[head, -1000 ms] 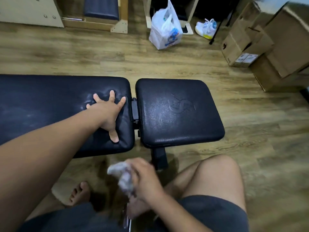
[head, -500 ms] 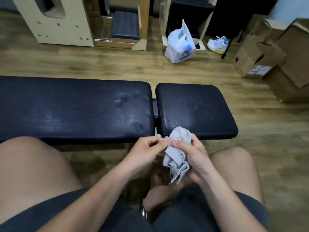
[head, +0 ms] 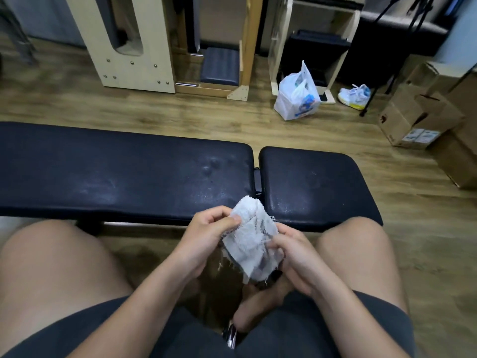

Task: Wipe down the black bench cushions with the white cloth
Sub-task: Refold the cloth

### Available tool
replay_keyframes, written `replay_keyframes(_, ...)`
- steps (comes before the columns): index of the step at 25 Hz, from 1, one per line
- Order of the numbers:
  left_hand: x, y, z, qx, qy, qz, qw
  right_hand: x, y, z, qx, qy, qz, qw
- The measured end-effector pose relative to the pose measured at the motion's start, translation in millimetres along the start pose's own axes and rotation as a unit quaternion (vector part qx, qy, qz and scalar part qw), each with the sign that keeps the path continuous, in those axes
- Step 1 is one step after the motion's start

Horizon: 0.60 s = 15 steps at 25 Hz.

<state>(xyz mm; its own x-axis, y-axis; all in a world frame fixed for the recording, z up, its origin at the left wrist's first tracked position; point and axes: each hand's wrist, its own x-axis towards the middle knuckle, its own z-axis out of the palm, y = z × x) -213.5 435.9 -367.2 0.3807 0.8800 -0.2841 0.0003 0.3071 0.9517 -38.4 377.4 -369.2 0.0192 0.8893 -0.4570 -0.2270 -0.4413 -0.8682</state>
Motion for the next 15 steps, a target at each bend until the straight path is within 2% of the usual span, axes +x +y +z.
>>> replay_keyframes(2,-10.2,16.8,-7.2,0.054,-0.027,0.054,0.997,-4.6,-9.8,7.6,-0.027,-0.040,-0.010,0.999)
replay_keyframes(5,-22.7,44.0,-24.6,0.147,-0.121,0.123,0.974,-7.4,-21.0,18.2,-0.095,-0.059,-0.068,0.991)
replay_keyframes(6,-26.1,50.5,-30.6,0.171,-0.126,0.133,0.968,-7.2,-22.1,20.8,-0.094,-0.064,-0.089,0.989)
replay_keyframes(9,-35.0,60.3,-45.6,0.183,-0.044,0.137,0.973,-4.7,-22.7,24.2,-0.121,-0.075,-0.108,0.984)
replay_keyframes(13,-55.1,64.2,-56.4,0.144,0.038,0.135,0.980,-6.6,-27.6,37.5,-0.128,-0.179,-0.084,0.972)
replay_keyframes(15,-56.6,44.3,-59.5,0.109,0.096,0.088,0.986,-8.3,-24.3,50.8,-0.138,-0.147,-0.082,0.976)
